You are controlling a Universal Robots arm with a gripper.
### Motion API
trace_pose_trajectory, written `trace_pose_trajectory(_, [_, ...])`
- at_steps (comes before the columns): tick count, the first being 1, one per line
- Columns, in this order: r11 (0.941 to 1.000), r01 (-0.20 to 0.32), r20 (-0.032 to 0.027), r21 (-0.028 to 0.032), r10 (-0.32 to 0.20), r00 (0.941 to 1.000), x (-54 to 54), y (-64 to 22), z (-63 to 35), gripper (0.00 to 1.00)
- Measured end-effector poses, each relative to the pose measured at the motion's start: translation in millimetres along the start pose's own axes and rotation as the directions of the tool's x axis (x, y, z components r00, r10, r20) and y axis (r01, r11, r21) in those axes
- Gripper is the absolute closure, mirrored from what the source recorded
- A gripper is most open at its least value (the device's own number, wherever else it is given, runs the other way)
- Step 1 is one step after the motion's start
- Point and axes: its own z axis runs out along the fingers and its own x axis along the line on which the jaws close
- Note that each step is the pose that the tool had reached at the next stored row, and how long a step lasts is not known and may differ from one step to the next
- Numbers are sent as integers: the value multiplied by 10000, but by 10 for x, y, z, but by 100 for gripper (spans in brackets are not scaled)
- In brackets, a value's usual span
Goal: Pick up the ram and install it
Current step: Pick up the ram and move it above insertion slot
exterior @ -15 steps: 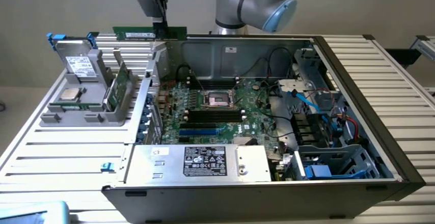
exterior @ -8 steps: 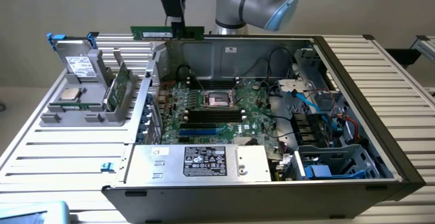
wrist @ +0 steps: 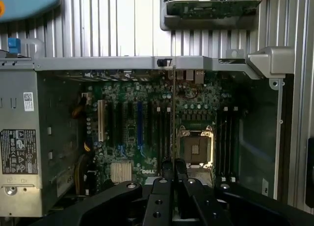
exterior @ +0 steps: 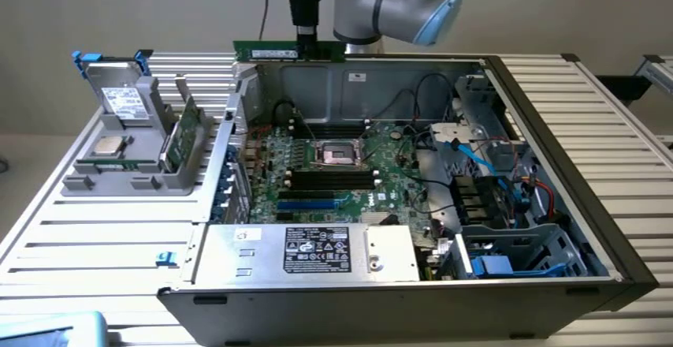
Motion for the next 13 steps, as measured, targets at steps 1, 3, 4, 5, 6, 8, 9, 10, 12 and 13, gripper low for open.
trace_pose_trajectory(1, [10000,1,-6,0,-1,10000,0,-44,0,87])
trace_pose_trajectory(3, [10000,0,-21,1,0,10000,-2,-136,1,87])
trace_pose_trajectory(4, [10000,1,-33,2,-1,10000,-5,-183,5,87])
trace_pose_trajectory(5, [10000,1,-55,1,-1,10000,-12,-222,11,87])
trace_pose_trajectory(6, [10000,0,-84,2,0,10000,-24,-257,20,87])
trace_pose_trajectory(8, [10000,0,-141,2,0,9999,-61,-317,37,87])
trace_pose_trajectory(9, [10000,0,-149,2,0,9999,-83,-342,43,87])
trace_pose_trajectory(10, [10000,0,-153,2,0,9999,-101,-366,47,87])
trace_pose_trajectory(12, [10000,-2,-152,2,2,9999,-143,-392,59,87])
trace_pose_trajectory(13, [10000,-1,-152,2,1,9999,-160,-401,67,87])
